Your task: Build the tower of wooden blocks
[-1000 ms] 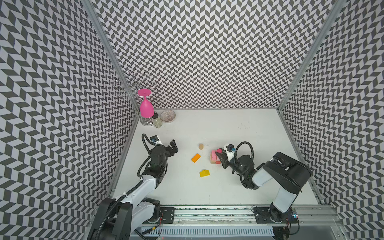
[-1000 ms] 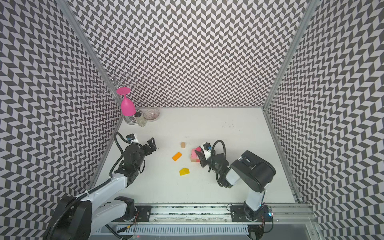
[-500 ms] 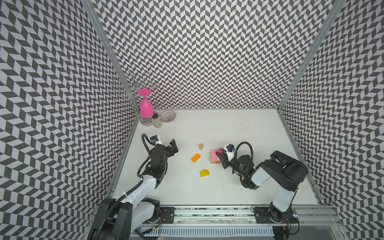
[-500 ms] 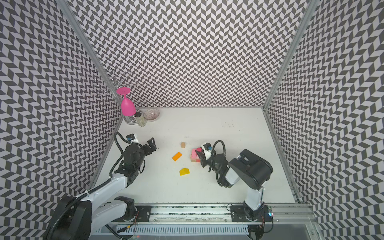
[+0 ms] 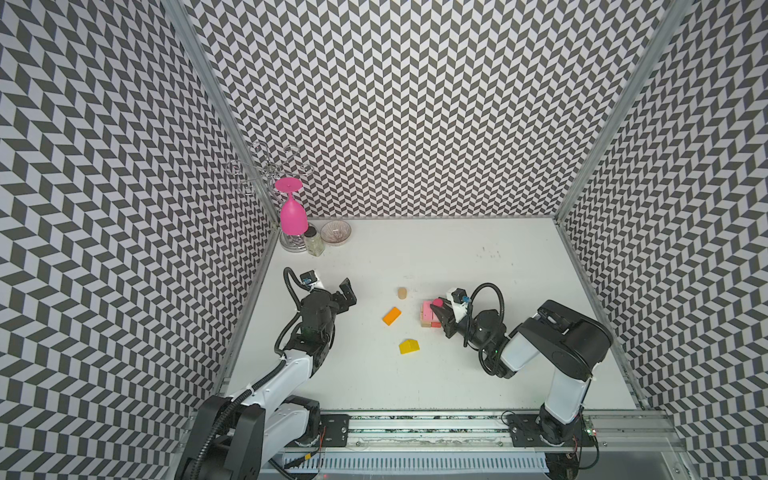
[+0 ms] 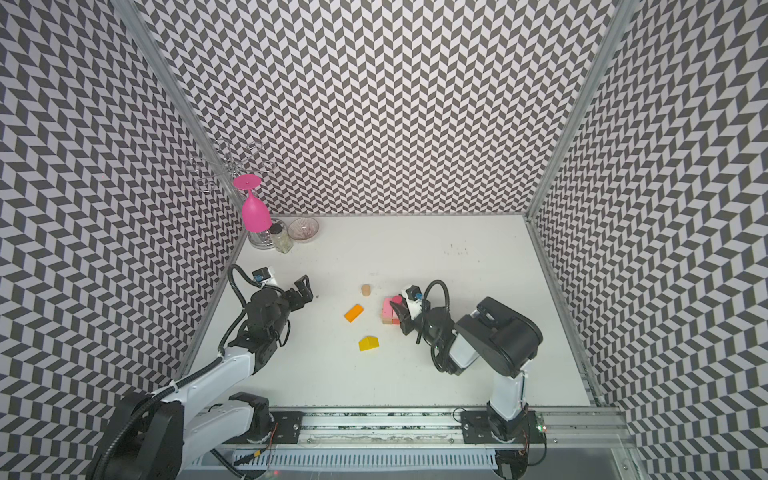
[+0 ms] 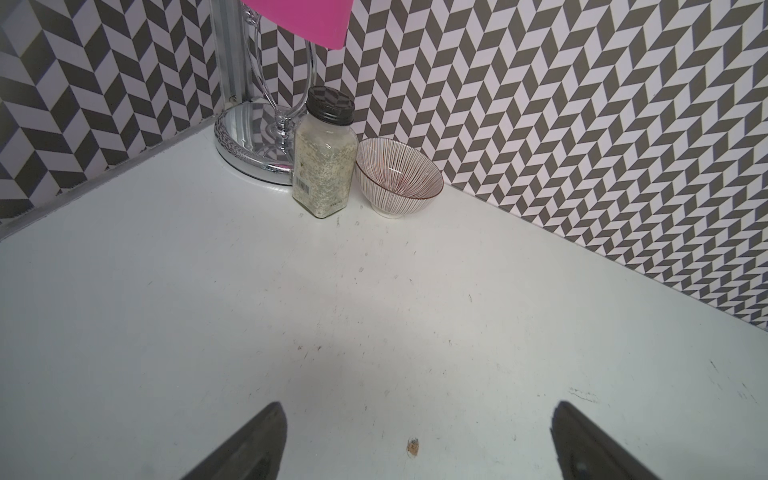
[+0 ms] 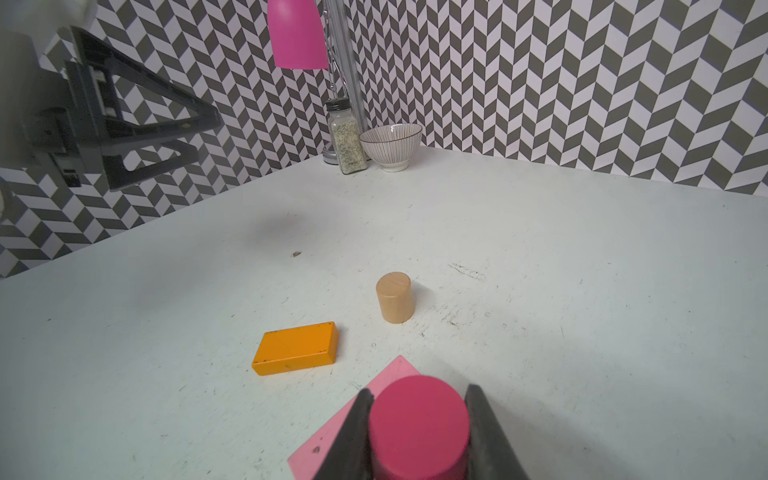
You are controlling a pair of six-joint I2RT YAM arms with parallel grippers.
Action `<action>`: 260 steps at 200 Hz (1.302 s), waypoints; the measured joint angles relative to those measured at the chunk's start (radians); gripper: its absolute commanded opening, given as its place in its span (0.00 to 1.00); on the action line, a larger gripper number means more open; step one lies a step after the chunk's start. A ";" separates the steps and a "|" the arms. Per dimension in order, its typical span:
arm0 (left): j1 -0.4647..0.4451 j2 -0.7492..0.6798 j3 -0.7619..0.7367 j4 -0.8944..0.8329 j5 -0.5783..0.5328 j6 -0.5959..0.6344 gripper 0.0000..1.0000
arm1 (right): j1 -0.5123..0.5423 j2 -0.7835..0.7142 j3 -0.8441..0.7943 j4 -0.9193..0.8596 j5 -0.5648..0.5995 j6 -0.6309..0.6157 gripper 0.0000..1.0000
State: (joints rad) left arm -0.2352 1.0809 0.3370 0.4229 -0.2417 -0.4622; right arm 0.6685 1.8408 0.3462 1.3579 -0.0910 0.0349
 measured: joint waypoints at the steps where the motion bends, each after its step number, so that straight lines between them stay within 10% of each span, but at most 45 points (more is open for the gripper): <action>1: 0.000 0.000 0.000 0.000 0.000 0.000 1.00 | 0.000 0.000 0.000 0.000 0.000 0.000 0.18; 66: 0.000 0.000 0.000 0.000 0.000 0.000 1.00 | -0.002 0.000 0.005 0.001 0.006 0.003 0.48; 260: 0.000 0.000 0.000 0.000 0.000 0.000 1.00 | -0.003 -0.003 0.003 -0.001 0.035 0.010 0.44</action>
State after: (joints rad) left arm -0.2352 1.0809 0.3370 0.4229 -0.2417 -0.4618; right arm 0.6651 1.8374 0.3496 1.3571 -0.0555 0.0444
